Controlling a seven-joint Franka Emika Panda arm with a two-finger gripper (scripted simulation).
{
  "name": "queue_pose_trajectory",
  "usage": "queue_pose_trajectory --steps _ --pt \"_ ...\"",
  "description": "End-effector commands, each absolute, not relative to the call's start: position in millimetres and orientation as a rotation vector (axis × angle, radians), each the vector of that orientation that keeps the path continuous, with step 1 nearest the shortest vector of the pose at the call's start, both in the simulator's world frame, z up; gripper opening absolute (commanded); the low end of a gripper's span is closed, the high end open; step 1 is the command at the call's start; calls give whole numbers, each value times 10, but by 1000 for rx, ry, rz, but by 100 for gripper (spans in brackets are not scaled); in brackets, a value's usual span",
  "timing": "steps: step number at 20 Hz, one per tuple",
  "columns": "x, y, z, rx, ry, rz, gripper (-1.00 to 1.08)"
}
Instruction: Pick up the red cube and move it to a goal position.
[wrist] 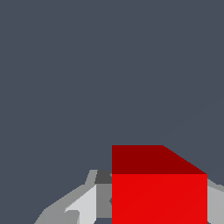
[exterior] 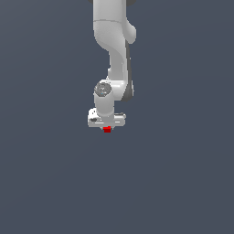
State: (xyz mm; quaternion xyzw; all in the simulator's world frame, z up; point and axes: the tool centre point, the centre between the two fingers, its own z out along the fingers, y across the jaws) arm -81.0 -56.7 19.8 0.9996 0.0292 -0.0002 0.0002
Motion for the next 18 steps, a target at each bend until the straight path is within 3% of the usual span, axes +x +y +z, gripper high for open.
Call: queue_pose_trajectory --steps 1,11,18 --pt "-808 -566 200 3140 92 0 -100" --pt "-807 -552 208 3140 92 0 -100" --pt "-762 -281 358 3140 92 0 -100"
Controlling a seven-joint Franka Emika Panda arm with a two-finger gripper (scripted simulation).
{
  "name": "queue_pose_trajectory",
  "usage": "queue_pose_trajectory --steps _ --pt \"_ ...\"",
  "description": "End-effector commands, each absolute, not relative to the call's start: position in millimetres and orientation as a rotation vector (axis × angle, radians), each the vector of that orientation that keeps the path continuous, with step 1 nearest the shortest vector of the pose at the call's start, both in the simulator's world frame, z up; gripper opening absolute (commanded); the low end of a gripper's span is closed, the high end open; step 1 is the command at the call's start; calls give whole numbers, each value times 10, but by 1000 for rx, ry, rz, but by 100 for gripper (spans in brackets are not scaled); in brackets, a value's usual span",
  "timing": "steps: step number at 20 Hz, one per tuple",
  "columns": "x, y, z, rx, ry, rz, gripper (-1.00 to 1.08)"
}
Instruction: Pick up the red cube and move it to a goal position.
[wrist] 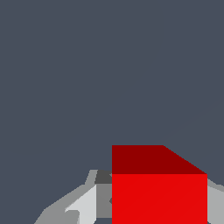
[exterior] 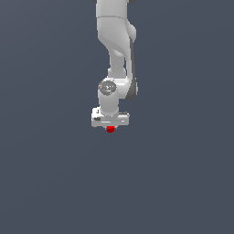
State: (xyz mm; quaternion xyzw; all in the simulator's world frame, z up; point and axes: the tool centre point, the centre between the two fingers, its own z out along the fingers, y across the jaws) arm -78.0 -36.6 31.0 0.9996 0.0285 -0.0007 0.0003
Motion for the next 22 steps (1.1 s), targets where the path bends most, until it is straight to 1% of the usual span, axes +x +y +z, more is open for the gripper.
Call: queue_pose_trajectory --steps 1,8,12,17,22 --pt "-751 -214 395 3140 92 0 -100" --pt "-641 376 725 3140 92 0 -100" --pt "-585 626 865 3140 92 0 -100" --pt "-545 782 952 3140 92 0 -100" --pt "-535 776 947 3140 92 0 -100"
